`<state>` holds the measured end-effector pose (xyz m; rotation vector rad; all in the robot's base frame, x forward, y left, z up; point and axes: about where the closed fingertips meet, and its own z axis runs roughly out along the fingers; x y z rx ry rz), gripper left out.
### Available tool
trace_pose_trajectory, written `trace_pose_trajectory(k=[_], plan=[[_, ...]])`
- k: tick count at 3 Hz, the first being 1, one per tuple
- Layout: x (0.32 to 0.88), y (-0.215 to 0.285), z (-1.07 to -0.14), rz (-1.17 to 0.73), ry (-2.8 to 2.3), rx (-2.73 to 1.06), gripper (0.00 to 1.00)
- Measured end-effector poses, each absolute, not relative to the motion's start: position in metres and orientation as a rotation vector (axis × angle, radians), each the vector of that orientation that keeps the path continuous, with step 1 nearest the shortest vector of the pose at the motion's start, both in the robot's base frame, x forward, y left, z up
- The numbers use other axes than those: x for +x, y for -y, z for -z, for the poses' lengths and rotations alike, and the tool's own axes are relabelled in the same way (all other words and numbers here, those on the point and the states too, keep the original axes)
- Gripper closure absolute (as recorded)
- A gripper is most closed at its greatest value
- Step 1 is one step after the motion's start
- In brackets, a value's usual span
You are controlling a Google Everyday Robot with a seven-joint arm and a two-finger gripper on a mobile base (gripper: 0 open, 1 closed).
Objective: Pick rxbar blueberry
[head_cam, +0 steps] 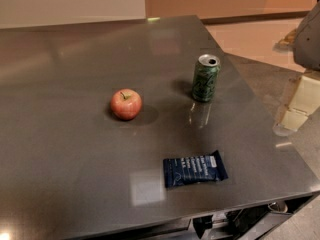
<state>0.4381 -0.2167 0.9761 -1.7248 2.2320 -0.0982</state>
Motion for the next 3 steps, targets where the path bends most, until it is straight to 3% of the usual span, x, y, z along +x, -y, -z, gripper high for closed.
trace_pose_trajectory(k=[3], plan=[[0.441, 0.175, -0.961, -0.058, -2.139, -1.796, 0.0]])
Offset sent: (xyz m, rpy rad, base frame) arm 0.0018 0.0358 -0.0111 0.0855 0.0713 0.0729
